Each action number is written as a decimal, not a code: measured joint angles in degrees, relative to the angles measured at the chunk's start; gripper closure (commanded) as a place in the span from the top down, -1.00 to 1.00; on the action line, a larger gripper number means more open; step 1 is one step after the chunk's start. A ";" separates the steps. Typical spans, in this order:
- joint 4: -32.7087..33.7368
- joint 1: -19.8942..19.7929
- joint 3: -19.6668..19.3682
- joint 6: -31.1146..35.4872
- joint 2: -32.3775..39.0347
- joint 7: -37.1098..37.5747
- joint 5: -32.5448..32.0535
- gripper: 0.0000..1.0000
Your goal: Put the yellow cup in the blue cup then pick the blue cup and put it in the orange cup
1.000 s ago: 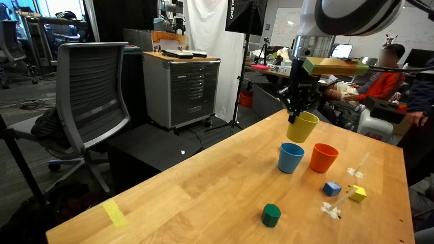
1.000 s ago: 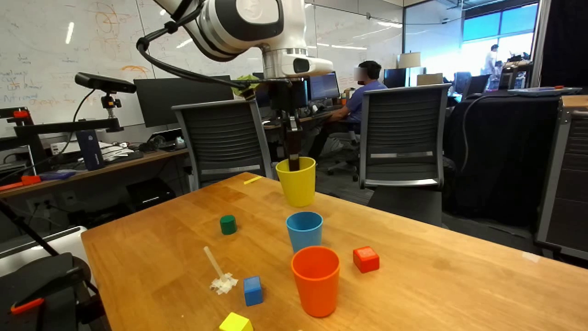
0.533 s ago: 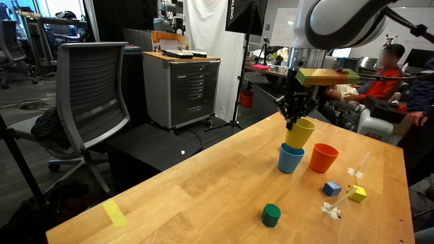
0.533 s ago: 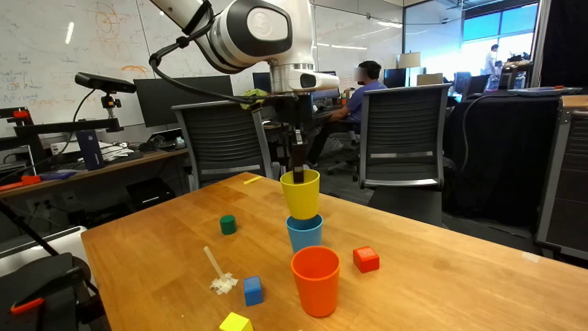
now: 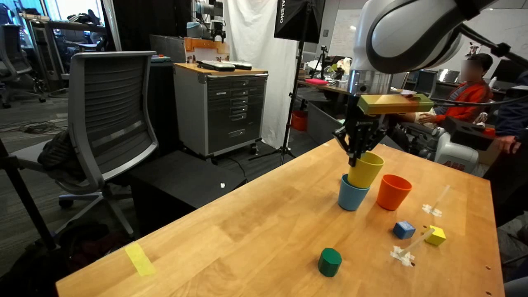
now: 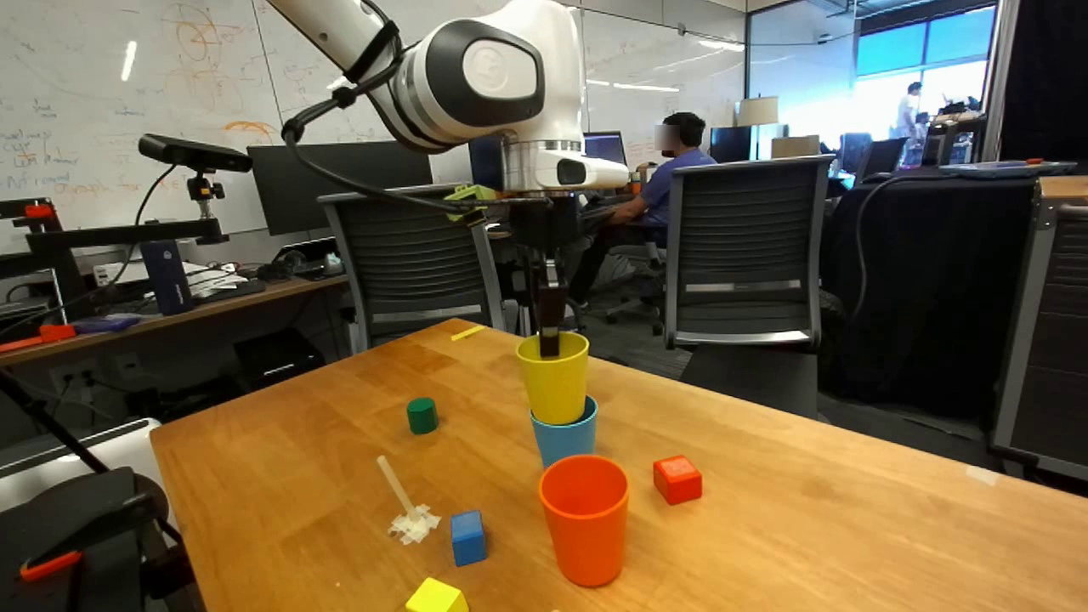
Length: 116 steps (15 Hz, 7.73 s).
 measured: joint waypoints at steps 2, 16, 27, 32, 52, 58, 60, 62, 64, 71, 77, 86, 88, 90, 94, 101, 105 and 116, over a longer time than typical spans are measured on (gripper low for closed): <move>0.00 0.00 -0.11 0.12 0.15 0.00 0.00 -0.97; 0.05 0.00 -1.02 3.33 3.91 0.00 0.00 0.12; 0.09 0.49 -1.02 4.47 4.03 0.00 0.00 1.00; 0.02 0.49 -1.02 4.51 4.20 0.00 0.00 1.00; 0.21 0.64 -1.48 4.62 7.15 0.00 -0.09 -0.75; 0.21 0.73 -1.75 4.62 7.32 0.00 -0.17 -0.96; 0.24 0.73 -1.83 4.62 7.34 0.00 -0.17 -0.96; 0.24 0.73 -1.88 4.62 7.34 0.00 -0.17 -0.96; 0.25 0.73 -1.88 4.62 7.34 0.00 -0.17 -0.96; 0.26 0.97 -1.86 4.52 5.14 0.00 0.01 -0.96; -1.23 1.32 -1.48 4.18 -1.98 -0.21 0.80 -0.96; -3.74 -1.68 -2.52 -3.20 -11.77 -0.28 0.81 -0.96; -3.72 -3.18 -3.15 -4.66 -12.56 -0.38 0.81 -0.96; -3.63 -4.69 -3.81 -5.83 -12.67 -0.62 0.81 -0.96; -3.63 -6.86 -4.59 -8.32 -11.92 -0.76 0.81 -0.96; -3.64 -7.35 -4.67 -9.41 -9.35 -0.80 0.82 -0.96; -3.63 -7.36 -4.67 -9.16 -7.86 -1.36 0.82 -0.96; -3.65 -7.35 -4.62 -4.21 -4.71 -5.94 4.02 -0.96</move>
